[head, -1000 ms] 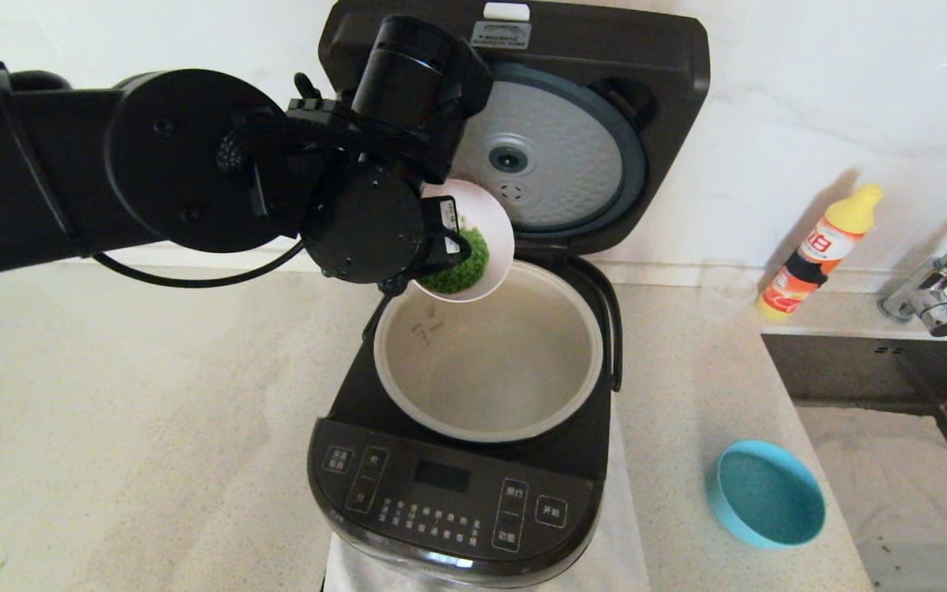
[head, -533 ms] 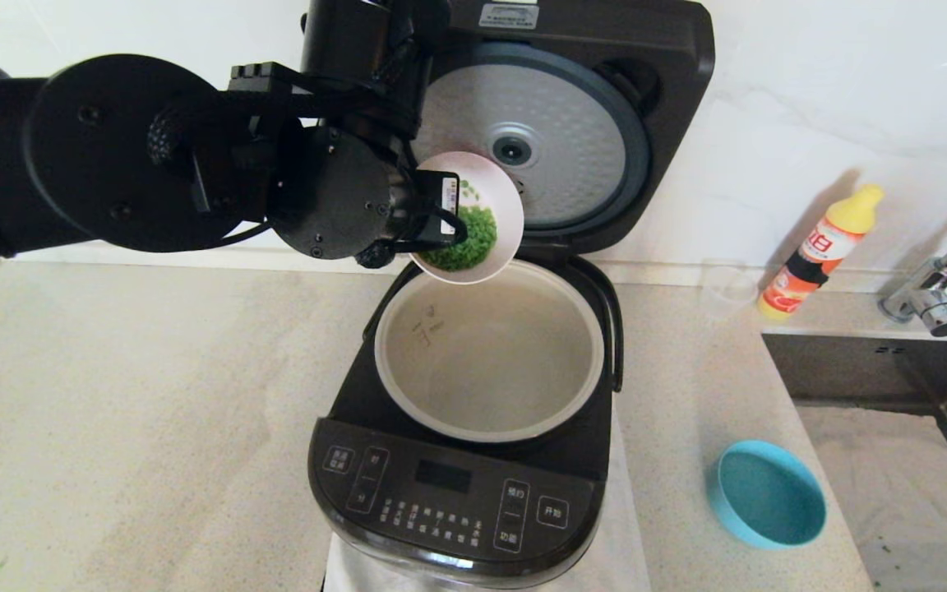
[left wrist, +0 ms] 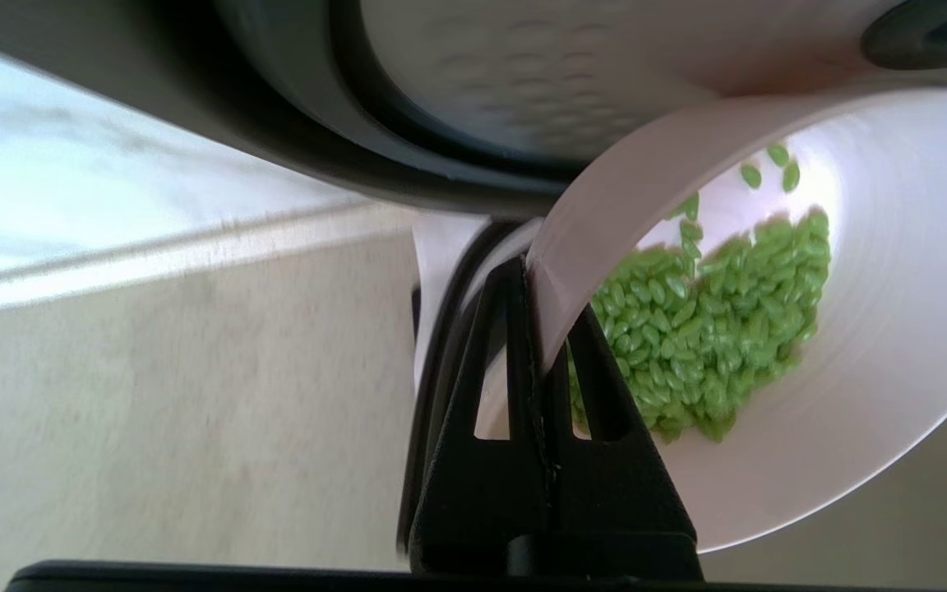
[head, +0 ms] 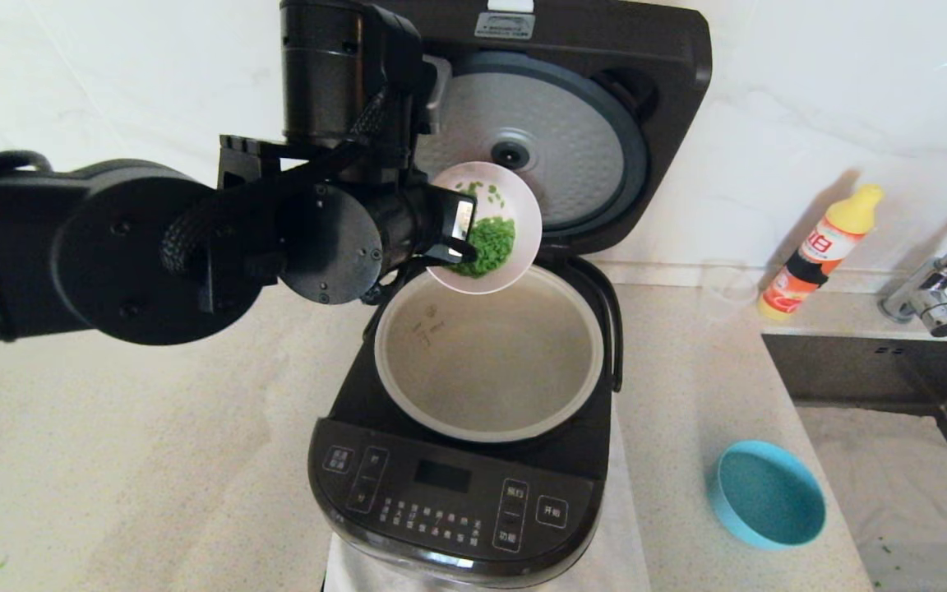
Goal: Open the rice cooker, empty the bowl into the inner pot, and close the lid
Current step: Pour the chopped green onions from the bowl into the rice cooker
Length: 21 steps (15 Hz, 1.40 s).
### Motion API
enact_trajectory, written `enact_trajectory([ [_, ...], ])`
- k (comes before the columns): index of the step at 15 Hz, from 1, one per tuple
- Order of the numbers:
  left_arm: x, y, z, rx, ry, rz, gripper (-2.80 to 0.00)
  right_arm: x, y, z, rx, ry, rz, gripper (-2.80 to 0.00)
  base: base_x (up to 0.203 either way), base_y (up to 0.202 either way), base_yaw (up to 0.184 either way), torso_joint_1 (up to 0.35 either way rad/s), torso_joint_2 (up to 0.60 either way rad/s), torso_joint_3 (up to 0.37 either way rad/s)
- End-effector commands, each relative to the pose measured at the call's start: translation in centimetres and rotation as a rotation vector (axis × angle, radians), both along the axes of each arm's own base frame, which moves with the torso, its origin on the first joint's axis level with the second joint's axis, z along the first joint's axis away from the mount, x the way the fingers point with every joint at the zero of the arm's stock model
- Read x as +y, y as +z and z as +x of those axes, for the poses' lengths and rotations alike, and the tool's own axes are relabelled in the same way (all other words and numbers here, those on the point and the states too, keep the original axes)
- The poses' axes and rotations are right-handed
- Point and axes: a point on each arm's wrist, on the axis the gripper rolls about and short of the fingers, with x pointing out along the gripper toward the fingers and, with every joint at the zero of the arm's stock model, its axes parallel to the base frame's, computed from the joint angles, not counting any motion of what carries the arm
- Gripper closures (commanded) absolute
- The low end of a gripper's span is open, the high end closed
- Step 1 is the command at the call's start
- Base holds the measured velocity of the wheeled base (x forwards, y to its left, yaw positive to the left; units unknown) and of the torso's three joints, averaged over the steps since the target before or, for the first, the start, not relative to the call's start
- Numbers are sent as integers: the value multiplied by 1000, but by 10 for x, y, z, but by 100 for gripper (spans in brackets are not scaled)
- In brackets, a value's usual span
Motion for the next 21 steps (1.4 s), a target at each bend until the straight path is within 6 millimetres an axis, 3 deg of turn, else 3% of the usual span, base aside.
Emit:
enact_trajectory([
  [1,0,-9,0,-33,3,-22,0,0,0,0,1,0,0,0,0,0,0,0,0,0],
  [8,7,-50,-8,-144,2,-59,0,0,0,0,1,0,0,0,0,0,0,4,0,1],
  [10,9,-54,-10,-220,5,-67,0,0,0,0,1,0,0,0,0,0,0,0,0,0],
  [17,6,-112,-6,-310,12,101,0,0,0,0,1,0,0,0,0,0,0,0,0,0],
  [21,2,-110,-2,-450,33,130,0,0,0,0,0,0,0,0,0,0,0,0,0,0],
])
